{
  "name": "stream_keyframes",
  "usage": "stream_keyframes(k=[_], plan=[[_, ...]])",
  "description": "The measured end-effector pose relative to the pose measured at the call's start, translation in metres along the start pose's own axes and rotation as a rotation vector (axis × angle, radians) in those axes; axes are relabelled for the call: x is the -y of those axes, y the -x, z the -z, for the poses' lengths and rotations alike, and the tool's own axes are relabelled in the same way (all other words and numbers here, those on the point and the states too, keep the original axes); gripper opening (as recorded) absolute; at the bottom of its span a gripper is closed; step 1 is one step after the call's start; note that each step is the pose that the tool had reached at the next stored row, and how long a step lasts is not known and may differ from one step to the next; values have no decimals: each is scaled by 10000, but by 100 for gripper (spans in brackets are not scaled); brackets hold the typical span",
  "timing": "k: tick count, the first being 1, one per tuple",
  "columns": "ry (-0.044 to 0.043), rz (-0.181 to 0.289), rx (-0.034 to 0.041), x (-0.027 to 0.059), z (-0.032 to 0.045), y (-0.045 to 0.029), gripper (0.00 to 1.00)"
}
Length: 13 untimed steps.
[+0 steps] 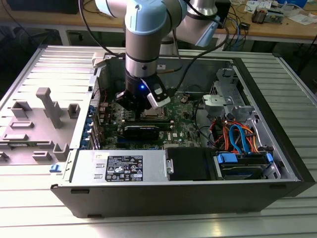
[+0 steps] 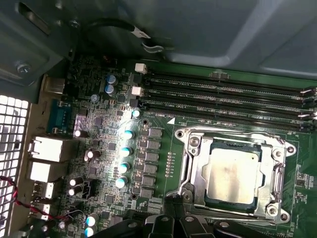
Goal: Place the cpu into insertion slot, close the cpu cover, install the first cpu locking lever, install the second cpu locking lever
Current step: 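Install the second cpu locking lever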
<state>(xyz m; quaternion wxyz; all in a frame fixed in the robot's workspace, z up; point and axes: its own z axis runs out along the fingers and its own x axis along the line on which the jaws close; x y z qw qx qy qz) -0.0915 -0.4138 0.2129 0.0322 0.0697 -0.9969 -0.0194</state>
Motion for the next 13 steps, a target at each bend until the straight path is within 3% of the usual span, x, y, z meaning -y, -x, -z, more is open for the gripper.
stream_keyframes(k=[2, 3, 4, 5, 7, 13], plan=[[-2, -1, 5, -10, 70, -4, 11], [-39, 9, 268, -14, 74, -3, 11], [-67, 16, 468, -17, 75, -5, 11], [-94, 18, 554, -21, 84, -8, 11], [-170, 18, 639, -29, 108, -14, 11], [-175, 20, 659, -29, 108, -16, 11]])
